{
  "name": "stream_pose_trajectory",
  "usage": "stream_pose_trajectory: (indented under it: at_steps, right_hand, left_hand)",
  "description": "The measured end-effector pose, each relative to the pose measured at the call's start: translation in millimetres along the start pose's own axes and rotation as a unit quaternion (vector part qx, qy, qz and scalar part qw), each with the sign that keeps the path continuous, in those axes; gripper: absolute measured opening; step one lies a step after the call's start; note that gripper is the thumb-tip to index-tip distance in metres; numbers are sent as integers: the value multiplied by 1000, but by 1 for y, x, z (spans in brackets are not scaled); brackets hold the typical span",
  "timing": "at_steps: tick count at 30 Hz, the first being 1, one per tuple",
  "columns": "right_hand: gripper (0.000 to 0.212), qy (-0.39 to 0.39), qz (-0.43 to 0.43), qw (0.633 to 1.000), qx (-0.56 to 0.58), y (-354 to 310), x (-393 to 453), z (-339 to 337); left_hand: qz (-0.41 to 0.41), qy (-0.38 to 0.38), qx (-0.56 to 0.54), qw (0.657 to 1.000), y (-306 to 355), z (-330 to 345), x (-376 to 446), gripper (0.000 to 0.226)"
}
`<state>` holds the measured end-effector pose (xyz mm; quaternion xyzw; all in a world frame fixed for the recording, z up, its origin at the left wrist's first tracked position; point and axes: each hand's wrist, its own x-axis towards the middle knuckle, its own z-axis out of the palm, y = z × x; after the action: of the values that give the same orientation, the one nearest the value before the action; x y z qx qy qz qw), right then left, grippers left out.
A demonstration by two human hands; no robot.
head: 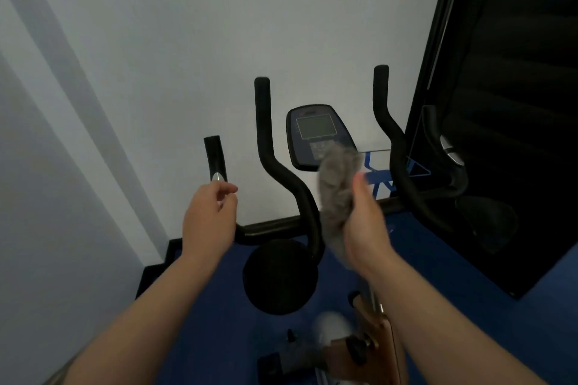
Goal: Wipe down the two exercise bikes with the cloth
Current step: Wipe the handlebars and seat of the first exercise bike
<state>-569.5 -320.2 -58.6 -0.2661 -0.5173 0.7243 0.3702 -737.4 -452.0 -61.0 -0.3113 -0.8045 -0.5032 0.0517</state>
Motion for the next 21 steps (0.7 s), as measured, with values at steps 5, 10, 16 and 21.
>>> stream_pose_trajectory:
  at_steps: [5, 10, 16, 21]
  right_hand:
    - [59, -156, -146, 900, -380, 36, 4, 7]
    - [62, -126, -193, 833, -502, 43, 28, 17]
    - [56, -118, -131, 868, -464, 25, 69, 41]
    - [68, -48, -147, 791, -592, 45, 38, 26]
  left_hand:
    - [95, -55, 119, 987, -14, 9, 29, 25]
    - [110, -55, 125, 984, -34, 13, 43, 39]
    - [121, -42, 129, 983, -21, 27, 70, 52]
    - [115, -15, 209, 971, -27, 41, 65, 69]
